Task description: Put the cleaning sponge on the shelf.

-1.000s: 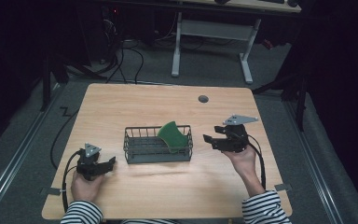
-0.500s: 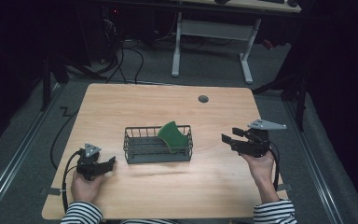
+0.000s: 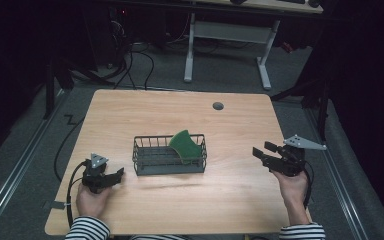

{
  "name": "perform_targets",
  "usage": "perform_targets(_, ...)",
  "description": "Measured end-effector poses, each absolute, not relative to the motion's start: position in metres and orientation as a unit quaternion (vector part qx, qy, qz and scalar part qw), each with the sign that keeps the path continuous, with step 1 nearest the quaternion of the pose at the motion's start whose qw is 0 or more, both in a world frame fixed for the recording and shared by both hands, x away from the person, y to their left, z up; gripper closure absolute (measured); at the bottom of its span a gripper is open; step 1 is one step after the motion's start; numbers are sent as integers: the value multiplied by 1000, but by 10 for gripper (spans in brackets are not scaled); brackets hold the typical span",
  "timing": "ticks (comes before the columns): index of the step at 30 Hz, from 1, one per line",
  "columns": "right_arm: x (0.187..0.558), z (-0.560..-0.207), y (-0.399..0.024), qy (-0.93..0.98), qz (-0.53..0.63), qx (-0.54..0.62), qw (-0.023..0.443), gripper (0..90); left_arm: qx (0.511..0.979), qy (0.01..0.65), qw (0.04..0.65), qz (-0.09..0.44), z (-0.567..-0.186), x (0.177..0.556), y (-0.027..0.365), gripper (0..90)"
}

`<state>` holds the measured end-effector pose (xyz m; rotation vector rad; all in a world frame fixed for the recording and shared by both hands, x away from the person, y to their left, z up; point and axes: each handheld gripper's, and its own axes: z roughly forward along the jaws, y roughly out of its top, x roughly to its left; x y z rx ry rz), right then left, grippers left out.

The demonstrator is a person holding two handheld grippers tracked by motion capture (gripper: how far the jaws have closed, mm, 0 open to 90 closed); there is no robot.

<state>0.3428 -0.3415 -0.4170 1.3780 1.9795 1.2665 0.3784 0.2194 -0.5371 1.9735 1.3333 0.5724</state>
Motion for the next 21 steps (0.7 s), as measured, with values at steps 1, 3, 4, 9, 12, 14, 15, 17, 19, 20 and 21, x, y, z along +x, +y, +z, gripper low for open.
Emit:
perform_targets(1, 341, -419, -343, 710, 452, 498, 208, 399, 758, 512, 339, 220, -537, 378, 219, 261)
perform_targets(3, 339, -423, -346, 711, 449, 500, 208, 399, 758, 512, 339, 220, -537, 378, 219, 260)
perform_targets(4, 337, -425, -348, 711, 448, 501, 209, 400, 758, 512, 339, 220, -537, 378, 219, 260)
perform_targets(9, 332, -437, -354, 703, 453, 510, 202, 400, 757, 512, 339, 220, -537, 378, 219, 260)
perform_targets(12, 330, -448, -357, 699, 453, 518, 195, 400, 757, 512, 339, 220, -537, 378, 219, 260)
perform_targets(14, 328, -455, -360, 694, 457, 522, 191, 401, 757, 512, 339, 220, -537, 378, 219, 259)
perform_targets(15, 328, -457, -360, 692, 460, 523, 190, 401, 758, 512, 339, 220, -537, 378, 219, 259)
perform_targets(17, 327, -460, -360, 690, 461, 526, 186, 401, 757, 512, 339, 220, -537, 378, 219, 259)
perform_targets(19, 327, -465, -359, 689, 463, 527, 184, 401, 758, 512, 339, 220, -537, 378, 219, 259)
perform_targets(20, 327, -470, -358, 690, 462, 526, 181, 401, 758, 512, 339, 220, -537, 378, 219, 259)
perform_targets(21, 327, -472, -358, 689, 463, 528, 179, 401, 758, 512, 339, 220, -537, 378, 219, 259)
